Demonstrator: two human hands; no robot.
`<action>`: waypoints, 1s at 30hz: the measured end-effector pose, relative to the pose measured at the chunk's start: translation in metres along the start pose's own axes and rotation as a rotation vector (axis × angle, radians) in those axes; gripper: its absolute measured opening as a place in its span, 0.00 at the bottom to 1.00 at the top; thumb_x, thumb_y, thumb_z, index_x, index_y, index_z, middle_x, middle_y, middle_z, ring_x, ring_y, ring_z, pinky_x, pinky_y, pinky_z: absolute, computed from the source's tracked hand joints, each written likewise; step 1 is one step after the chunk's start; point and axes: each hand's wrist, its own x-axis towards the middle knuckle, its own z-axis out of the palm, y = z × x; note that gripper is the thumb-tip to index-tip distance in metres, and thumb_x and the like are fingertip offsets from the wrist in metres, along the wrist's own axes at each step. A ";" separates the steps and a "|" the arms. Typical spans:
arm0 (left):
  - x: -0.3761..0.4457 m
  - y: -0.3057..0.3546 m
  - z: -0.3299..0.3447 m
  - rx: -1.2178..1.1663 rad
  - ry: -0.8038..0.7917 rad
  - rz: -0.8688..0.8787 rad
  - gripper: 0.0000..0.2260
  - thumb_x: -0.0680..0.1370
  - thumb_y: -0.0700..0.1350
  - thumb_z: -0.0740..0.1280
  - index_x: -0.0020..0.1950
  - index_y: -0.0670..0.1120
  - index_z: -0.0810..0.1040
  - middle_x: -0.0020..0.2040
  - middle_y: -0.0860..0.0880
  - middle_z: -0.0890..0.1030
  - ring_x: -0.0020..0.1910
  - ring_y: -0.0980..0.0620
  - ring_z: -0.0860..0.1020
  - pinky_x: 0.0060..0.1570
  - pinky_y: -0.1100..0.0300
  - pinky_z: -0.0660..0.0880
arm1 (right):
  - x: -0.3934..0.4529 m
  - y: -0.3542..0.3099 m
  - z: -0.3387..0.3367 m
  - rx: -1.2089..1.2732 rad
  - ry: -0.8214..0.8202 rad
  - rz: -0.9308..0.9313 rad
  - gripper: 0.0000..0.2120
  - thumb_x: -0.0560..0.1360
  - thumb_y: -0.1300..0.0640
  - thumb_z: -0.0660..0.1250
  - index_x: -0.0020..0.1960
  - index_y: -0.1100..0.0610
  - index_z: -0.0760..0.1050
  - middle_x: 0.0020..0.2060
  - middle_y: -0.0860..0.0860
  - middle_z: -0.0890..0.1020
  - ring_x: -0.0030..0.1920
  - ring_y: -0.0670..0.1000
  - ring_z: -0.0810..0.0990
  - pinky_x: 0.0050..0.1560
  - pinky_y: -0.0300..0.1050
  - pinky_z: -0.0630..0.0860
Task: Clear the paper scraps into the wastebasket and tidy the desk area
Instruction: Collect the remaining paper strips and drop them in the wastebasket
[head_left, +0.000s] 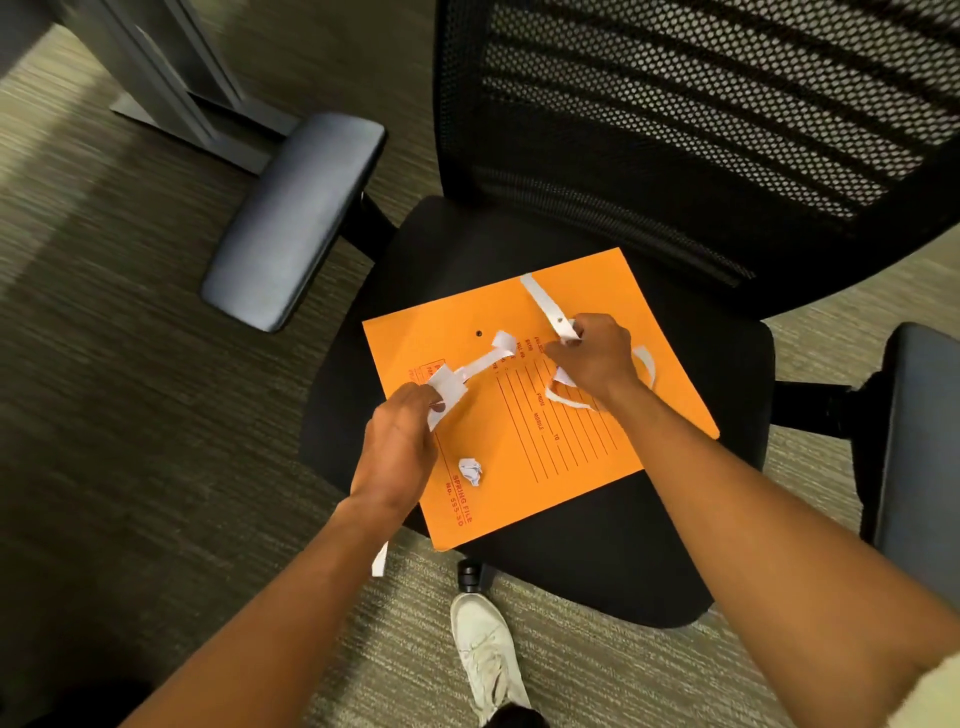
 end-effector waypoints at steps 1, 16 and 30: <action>-0.001 -0.001 -0.002 -0.001 0.000 -0.005 0.14 0.75 0.28 0.60 0.53 0.44 0.76 0.51 0.46 0.78 0.45 0.47 0.78 0.43 0.49 0.78 | -0.005 0.005 -0.005 0.077 0.040 0.007 0.03 0.72 0.58 0.72 0.41 0.54 0.78 0.31 0.46 0.78 0.30 0.42 0.78 0.28 0.32 0.68; -0.011 0.011 0.001 0.092 -0.138 -0.004 0.08 0.79 0.52 0.63 0.52 0.49 0.69 0.45 0.49 0.76 0.37 0.50 0.76 0.36 0.55 0.72 | -0.072 0.115 -0.076 0.099 0.231 -0.058 0.16 0.79 0.61 0.61 0.65 0.49 0.67 0.52 0.47 0.76 0.49 0.45 0.77 0.47 0.40 0.72; -0.027 0.019 0.026 0.386 -0.336 0.066 0.21 0.77 0.39 0.66 0.67 0.47 0.63 0.60 0.49 0.71 0.51 0.49 0.76 0.46 0.56 0.77 | -0.107 0.111 -0.019 -0.330 0.132 -0.081 0.21 0.69 0.43 0.74 0.56 0.49 0.71 0.60 0.51 0.65 0.57 0.51 0.71 0.49 0.43 0.78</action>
